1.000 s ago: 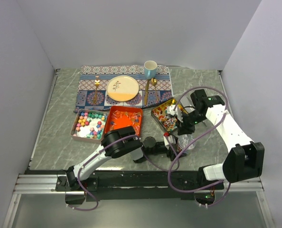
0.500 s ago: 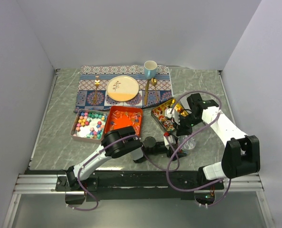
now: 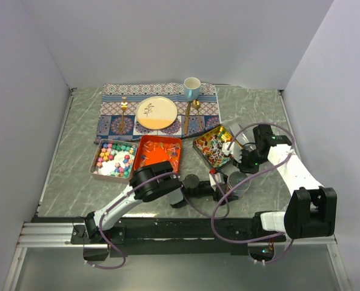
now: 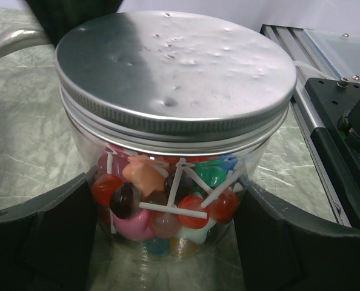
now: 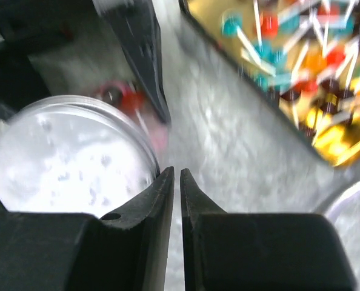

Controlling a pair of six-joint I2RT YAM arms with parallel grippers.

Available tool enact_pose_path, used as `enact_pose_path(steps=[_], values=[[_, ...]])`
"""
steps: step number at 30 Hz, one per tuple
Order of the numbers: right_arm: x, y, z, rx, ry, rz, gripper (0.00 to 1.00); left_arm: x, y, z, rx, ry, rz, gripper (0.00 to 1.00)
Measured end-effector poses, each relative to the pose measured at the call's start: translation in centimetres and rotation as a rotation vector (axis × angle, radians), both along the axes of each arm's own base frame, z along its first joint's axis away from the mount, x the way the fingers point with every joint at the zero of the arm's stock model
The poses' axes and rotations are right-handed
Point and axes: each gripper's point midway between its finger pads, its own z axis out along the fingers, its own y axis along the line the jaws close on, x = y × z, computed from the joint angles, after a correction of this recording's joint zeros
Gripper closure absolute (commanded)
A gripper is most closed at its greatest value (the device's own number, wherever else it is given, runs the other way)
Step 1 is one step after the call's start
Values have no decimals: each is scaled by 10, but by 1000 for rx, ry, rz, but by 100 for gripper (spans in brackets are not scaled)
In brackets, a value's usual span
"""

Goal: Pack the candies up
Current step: Screw the bottle lid onto the packing bottle.

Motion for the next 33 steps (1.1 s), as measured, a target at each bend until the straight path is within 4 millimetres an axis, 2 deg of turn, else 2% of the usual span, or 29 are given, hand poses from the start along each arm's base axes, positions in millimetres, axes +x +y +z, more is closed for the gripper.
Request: enact_pose_path(steps=[2, 3, 4, 5, 6, 7, 9, 11, 15, 17, 19, 21, 23, 25, 29, 33], values=[[-3, -11, 1, -24, -4, -23, 80, 0, 0, 0, 0, 0, 0, 99], [-5, -16, 2, -38, -12, -29, 74, 0, 0, 0, 0, 0, 0, 99], [-8, -22, 2, -53, -21, -44, 62, 0, 0, 0, 0, 0, -1, 99], [-11, -29, 3, -65, -26, -59, 28, 0, 0, 0, -1, -1, -1, 99], [-15, -36, 5, -76, -27, -77, 17, 0, 0, 0, -1, -1, -1, 99], [-19, -44, 8, -79, -26, -111, 0, 0, 0, 0, -1, -1, 0, 99], [-28, -58, 15, -85, -15, -155, 0, 0, 0, 0, -1, -1, 0, 99], [-33, -64, 27, -80, -4, -159, 0, 0, -1, 0, -2, -1, 0, 99], [-19, -60, 63, -42, -82, -131, 0, 0, -2, 0, -3, -4, -2, 99], [-18, -57, 70, -39, -144, -79, 0, -1, -2, 0, -4, -5, -2, 99], [-30, -52, 68, -61, -216, 23, 0, -1, -3, 0, -4, -5, -4, 99], [-49, -43, 57, -80, -245, 138, 0, -1, -3, 0, -5, -6, -4, 99], [-71, -31, 40, -78, -232, 267, 0, -2, -3, 0, -5, -6, -5, 99], [-84, -19, 31, -60, -197, 373, 0, -3, -4, 0, -5, -6, -6, 99], [-81, -5, 26, -11, -126, 455, 0, -3, -4, 0, -5, -6, -7, 99], [-63, -2, 29, 2, -112, 464, 0, -3, -4, 0, -5, -6, -5, 99]])
